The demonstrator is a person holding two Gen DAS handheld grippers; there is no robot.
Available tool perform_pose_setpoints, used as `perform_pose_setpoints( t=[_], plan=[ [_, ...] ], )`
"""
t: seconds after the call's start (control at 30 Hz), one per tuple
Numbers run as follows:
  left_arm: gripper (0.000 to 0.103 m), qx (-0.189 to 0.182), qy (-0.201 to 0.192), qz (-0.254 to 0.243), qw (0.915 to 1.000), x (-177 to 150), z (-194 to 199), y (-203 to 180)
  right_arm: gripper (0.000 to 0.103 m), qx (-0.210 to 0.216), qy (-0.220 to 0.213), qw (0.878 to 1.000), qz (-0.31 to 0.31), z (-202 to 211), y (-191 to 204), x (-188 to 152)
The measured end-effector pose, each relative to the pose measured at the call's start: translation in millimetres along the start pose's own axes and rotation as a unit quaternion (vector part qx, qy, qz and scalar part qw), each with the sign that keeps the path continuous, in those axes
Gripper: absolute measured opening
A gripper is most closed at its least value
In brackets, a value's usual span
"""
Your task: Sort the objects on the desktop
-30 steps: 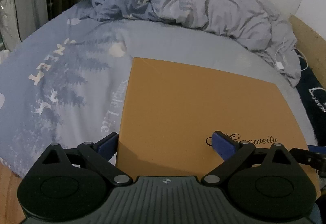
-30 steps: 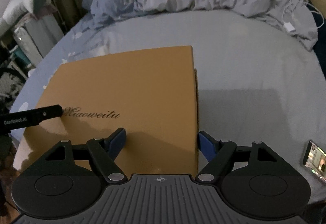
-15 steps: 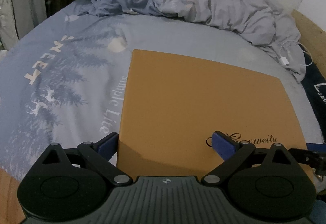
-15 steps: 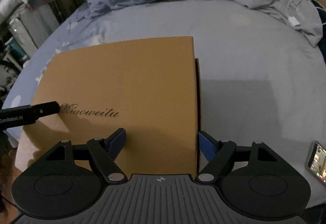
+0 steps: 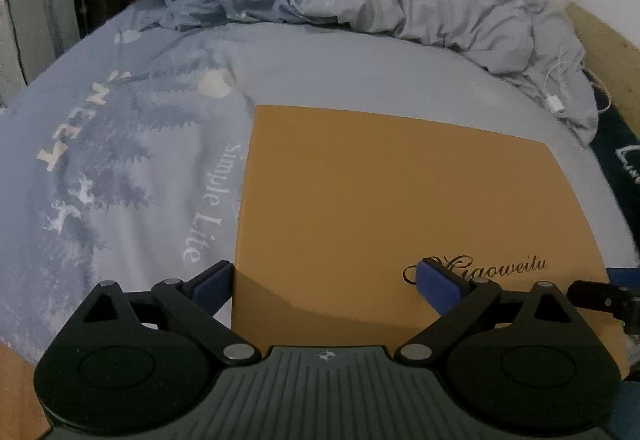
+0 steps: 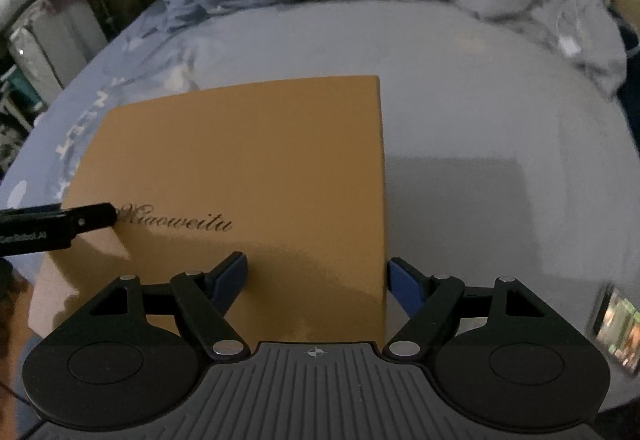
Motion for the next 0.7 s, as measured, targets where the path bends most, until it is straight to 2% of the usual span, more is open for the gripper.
perform_pose_setpoints(
  t=[0.23,0.33,0.7],
  plan=[
    [0.103,0.003,0.005,-0.008,1.0000,-2,-9,1,0.080,-0.006,0.002,1.000,0.000,0,-3,-10],
    [0.103,0.006,0.008,-0.013,0.9999,-2,-15,-1,0.081,-0.007,0.007,1.000,0.006,-19,-13,15],
    [0.103,0.000,0.017,-0.012,0.9998,-14,-30,5,0.093,-0.017,0.026,0.999,0.031,-42,-5,4]
  ],
)
Point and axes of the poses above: each gripper's, at about its wrist camera, not at the fingertips, and z roughly against the way its jaws point, y to its left, x to its top, the point moved 3 cm from there along -z, roughly the way its jaws point, and after that the axes turned 8 degrees about -y, right-handed, at the moved point
